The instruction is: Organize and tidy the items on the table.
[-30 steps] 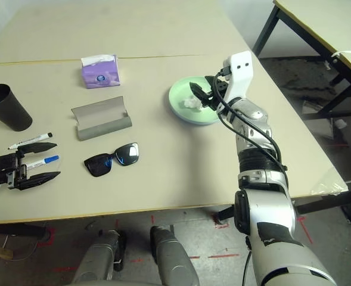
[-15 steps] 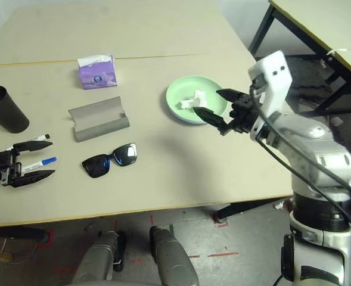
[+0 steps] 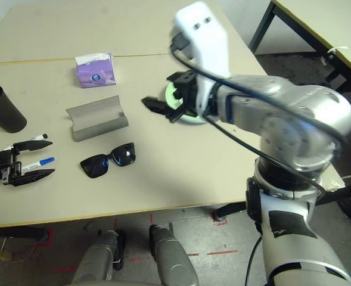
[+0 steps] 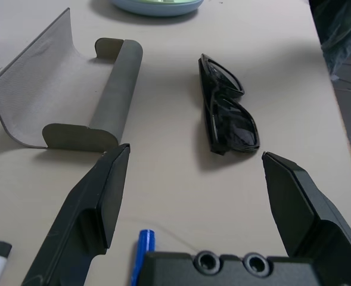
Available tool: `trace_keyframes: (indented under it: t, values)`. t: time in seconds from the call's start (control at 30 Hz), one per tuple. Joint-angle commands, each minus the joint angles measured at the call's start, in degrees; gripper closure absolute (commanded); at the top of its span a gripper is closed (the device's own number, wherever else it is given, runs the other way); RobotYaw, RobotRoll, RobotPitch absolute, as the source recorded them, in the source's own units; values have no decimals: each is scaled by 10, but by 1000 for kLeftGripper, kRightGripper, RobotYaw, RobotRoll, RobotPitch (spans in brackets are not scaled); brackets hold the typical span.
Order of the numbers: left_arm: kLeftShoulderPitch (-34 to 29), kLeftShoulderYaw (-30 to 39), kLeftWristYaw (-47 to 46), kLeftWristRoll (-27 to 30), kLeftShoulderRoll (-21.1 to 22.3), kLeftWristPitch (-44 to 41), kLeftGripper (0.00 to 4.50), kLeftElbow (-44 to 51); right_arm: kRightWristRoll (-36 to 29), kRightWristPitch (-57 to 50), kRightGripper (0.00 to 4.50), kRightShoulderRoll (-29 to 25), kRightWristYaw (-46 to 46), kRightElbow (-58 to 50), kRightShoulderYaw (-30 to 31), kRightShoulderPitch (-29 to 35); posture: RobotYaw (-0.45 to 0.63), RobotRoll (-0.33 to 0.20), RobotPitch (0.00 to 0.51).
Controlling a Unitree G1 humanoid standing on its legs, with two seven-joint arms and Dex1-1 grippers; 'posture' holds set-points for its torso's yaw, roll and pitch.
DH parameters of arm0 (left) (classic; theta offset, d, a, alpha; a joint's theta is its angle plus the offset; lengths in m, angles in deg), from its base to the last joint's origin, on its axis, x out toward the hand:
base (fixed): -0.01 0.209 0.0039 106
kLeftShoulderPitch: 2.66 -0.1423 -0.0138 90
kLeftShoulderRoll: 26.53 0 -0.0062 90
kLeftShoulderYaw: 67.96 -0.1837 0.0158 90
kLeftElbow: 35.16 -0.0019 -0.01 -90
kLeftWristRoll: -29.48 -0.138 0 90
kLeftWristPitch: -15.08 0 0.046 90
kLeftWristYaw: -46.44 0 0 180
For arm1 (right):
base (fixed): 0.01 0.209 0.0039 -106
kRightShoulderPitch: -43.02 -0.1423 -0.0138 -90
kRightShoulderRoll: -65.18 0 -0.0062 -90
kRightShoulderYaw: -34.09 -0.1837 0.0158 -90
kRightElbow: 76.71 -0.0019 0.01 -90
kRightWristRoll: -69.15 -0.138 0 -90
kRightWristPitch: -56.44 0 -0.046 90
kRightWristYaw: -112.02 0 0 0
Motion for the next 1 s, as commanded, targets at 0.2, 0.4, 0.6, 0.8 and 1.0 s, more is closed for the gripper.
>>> trace_keyframes:
  t: [0.2,0.4,0.6,0.8,1.0]
  values:
    - [-6,0,5,-13,-2,14,0,-23,113,142,68,24,118,53,241,-74,-111,0,222]
    - [6,-5,5,-20,-5,22,0,-43,177,233,68,-9,238,36,325,-94,-124,0,213]
    - [21,-15,5,-22,-8,34,0,-65,253,309,68,2,301,58,355,-100,-129,0,214]
    - [19,-22,5,-16,-5,47,0,-75,287,323,68,70,325,105,342,-108,-118,0,220]
    - [10,-23,5,-10,-2,49,0,-73,341,375,68,114,338,172,355,-97,-106,0,226]
